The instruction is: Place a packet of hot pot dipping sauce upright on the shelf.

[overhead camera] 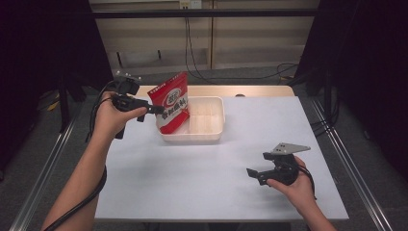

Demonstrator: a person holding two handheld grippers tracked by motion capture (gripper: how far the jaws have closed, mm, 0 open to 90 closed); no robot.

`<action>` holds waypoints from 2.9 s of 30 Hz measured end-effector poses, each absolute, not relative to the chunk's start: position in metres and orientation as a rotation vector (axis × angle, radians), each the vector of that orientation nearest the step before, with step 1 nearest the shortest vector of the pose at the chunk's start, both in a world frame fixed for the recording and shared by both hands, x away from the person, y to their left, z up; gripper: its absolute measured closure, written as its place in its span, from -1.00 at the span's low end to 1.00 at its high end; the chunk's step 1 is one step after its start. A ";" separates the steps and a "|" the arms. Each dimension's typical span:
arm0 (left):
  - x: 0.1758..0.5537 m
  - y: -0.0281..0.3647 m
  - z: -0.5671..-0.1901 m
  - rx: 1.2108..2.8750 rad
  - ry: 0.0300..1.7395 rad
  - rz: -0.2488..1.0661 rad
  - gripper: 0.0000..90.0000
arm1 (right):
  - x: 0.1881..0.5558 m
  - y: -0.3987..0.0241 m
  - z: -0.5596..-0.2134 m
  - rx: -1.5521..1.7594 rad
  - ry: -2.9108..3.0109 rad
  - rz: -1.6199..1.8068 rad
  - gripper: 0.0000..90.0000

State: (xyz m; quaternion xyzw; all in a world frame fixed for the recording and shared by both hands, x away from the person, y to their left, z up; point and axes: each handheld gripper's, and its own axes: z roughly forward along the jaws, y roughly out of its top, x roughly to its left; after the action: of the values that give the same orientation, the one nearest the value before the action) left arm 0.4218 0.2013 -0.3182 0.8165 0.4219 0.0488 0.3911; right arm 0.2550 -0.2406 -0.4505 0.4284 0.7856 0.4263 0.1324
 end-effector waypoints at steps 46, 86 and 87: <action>0.393 0.207 -0.376 2.048 1.068 0.083 -0.73 | 0.255 -0.240 -0.450 1.238 2.280 1.237 -0.83; 0.360 0.194 -0.425 2.065 1.005 0.016 -0.77 | 0.255 -0.240 -0.450 1.233 2.282 1.234 -0.83; 0.359 0.193 -0.426 2.067 1.001 0.013 -0.78 | 0.254 -0.240 -0.450 1.231 2.285 1.236 -0.83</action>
State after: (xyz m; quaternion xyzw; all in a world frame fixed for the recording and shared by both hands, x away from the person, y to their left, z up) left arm 0.3595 0.1926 -0.4260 0.8209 0.3976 0.0053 0.4099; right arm 0.2545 -0.2397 -0.4502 0.4244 0.7878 0.4261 0.1330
